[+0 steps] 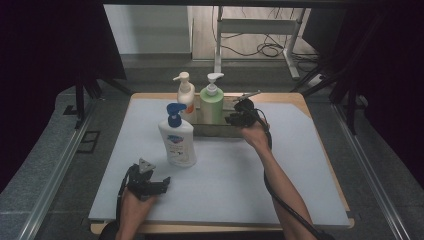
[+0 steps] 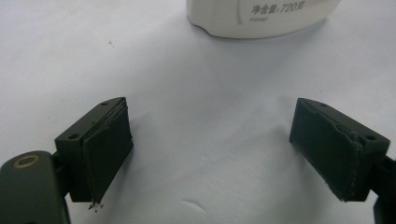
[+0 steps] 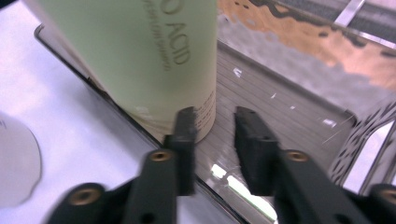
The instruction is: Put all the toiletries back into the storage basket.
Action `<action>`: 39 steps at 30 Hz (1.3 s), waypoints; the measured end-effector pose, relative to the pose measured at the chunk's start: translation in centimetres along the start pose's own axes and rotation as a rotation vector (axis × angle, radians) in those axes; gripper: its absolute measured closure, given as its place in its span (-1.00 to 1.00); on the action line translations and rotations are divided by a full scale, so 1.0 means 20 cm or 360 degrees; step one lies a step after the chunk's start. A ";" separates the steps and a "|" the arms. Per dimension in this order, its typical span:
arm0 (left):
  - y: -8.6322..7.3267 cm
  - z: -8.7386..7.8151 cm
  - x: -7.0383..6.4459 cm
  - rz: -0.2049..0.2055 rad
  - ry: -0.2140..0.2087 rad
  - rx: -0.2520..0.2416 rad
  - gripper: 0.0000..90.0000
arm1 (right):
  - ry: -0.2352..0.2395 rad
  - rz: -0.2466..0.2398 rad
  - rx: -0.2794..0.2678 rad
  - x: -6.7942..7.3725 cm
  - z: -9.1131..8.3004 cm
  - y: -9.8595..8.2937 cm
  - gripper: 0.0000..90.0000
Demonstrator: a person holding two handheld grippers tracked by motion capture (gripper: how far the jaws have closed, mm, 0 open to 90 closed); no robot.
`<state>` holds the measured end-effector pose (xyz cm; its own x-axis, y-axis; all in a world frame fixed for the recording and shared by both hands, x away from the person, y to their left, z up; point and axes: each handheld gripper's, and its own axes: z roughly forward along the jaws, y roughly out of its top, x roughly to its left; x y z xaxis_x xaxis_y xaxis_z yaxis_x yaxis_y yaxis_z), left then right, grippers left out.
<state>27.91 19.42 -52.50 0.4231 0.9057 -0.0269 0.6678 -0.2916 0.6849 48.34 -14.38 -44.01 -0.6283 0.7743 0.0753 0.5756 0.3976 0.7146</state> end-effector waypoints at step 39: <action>0.00 0.00 0.00 0.0000 0.0000 0.0000 -0.73 | -0.0037 0.0121 0.0116 0.05 0.23 0.05 0.99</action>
<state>27.91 19.43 -52.50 0.4232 0.9056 -0.0271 0.6679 -0.2917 0.6847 50.70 -11.04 -46.46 -0.5694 0.8146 0.1105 0.6584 0.3713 0.6547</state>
